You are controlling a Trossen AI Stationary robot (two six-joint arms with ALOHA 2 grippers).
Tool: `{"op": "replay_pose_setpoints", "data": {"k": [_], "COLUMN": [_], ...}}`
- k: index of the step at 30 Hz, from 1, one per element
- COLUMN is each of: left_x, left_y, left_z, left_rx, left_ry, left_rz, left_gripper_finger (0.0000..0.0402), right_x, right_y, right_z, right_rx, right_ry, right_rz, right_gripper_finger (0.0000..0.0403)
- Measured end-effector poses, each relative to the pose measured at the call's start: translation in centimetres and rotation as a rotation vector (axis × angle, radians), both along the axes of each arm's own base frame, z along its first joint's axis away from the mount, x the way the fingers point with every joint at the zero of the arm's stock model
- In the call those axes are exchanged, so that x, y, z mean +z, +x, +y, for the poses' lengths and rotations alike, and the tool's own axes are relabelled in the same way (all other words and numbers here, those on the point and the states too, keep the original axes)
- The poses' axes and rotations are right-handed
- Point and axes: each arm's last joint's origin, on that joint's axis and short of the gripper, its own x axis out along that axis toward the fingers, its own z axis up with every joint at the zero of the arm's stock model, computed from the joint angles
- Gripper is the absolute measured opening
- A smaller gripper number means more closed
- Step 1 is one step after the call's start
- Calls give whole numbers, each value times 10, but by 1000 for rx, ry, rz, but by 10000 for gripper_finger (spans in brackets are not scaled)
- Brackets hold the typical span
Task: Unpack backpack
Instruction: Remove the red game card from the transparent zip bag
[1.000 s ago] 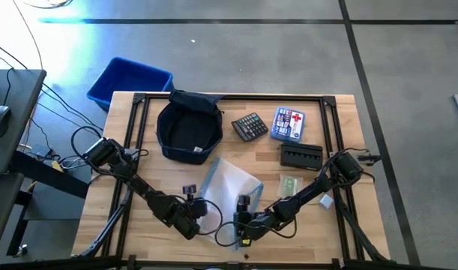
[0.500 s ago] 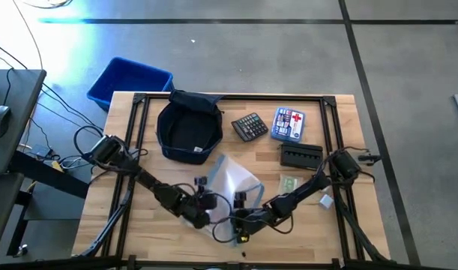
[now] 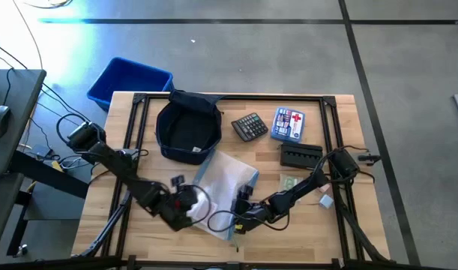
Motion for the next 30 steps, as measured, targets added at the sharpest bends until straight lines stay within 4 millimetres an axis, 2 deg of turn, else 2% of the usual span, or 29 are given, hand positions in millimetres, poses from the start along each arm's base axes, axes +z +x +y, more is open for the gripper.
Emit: {"op": "replay_pose_setpoints", "data": {"k": [6,11,17,23,27,30], "left_x": [-45,-74,-77,-74,-74,-74], "left_y": [-28,-20,9,35,41,39], "left_z": [-24,-21,4,26,37,34], "left_rx": [10,38,-1,-75,-17,-26], "left_ry": [-106,-86,30,94,106,103], "left_rz": [91,38,-11,-59,-63,-64], "left_gripper_finger": [0,0,0,0,0,0], "right_x": [1,5,7,10,11,13], "right_y": [3,8,10,6,3,1], "right_z": [-2,-3,0,15,18,21], "right_rx": [18,67,139,274,236,225], "right_ry": [30,62,69,9,-69,-101], "right_rz": [-9,-39,-56,-81,-105,-114], "right_gripper_finger": [286,286,286,286,286,286]}}
